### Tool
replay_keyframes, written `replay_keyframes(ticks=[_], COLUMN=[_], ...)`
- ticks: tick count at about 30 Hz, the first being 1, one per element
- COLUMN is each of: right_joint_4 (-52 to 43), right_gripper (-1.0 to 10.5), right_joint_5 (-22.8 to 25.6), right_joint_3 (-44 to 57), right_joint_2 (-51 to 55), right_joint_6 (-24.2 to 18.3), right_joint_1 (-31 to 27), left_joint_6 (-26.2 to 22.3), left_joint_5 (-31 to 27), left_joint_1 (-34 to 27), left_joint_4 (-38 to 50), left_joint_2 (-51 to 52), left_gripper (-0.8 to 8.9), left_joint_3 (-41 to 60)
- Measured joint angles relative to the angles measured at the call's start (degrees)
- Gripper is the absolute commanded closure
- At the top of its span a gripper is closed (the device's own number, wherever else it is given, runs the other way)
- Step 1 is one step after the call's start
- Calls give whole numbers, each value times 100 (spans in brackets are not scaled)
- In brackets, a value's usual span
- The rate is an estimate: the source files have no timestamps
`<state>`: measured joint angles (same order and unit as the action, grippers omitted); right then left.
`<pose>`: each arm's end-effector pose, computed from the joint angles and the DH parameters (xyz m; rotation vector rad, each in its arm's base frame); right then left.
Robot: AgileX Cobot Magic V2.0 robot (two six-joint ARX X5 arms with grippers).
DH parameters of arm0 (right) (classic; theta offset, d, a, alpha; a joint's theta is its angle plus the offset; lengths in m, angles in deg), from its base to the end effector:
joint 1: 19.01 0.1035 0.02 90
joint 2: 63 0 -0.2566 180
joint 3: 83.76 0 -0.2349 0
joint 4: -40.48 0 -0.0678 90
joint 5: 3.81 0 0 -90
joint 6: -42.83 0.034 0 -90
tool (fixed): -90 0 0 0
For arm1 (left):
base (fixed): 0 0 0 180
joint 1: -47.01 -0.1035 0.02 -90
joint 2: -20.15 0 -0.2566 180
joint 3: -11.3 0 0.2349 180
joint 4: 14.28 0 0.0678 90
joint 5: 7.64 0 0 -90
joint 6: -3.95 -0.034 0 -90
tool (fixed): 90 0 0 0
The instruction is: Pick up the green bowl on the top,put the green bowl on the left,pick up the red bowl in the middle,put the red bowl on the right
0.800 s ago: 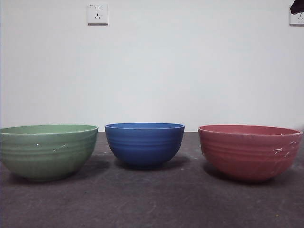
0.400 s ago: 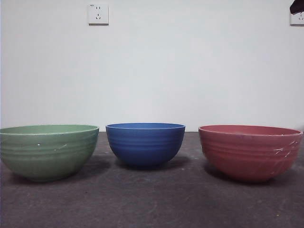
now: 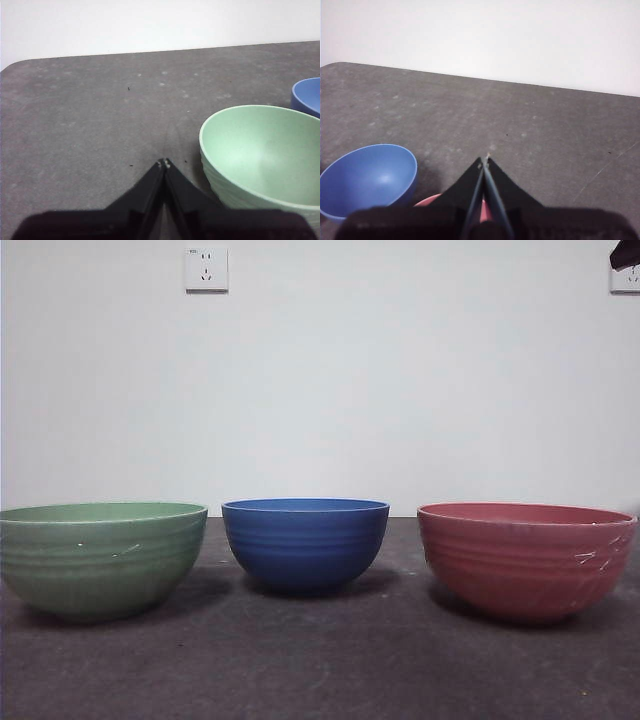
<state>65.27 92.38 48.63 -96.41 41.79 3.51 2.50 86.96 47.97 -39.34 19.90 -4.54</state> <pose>0.1246 0.0477 0.2837 -0.0640 0.1771 0.2858 0.0899 -0.0042 0.1510 0.0200 0.1640 -0.0989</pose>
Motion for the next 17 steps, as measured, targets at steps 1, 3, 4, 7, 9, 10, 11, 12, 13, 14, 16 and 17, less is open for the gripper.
replay_keyframes(ticks=[1,3,4,7,9,10,11,12,13,14,16,17], right_joint_4=[2,2,0,2,2,2,2,2,13,90,452,673], right_gripper=[944,944,944,944,944,944,944,944,944,944,944,944], right_joint_5=[0,0,0,0,0,0,0,0,0,7,144,138], right_joint_3=[0,0,0,0,0,0,0,0,0,0,13,37], right_joint_2=[0,0,0,0,0,0,0,0,2,44,319,568], right_joint_6=[0,0,0,0,0,0,0,-2,-2,-33,-210,-293], right_joint_1=[0,0,0,0,0,0,0,0,0,0,-55,-142], left_joint_6=[0,0,0,0,0,0,0,0,0,0,0,0], left_joint_5=[0,0,0,0,0,0,0,0,0,0,0,-2], left_joint_1=[-4,-4,-4,-4,-4,-4,-4,-4,-4,-4,-4,-4], left_joint_4=[0,0,0,0,0,0,0,0,0,0,0,0], left_joint_2=[0,0,0,0,0,0,-2,-2,0,0,0,0], left_gripper=[817,817,817,817,817,817,817,817,817,817,817,817], left_joint_3=[0,0,0,0,0,0,0,0,0,0,0,0])
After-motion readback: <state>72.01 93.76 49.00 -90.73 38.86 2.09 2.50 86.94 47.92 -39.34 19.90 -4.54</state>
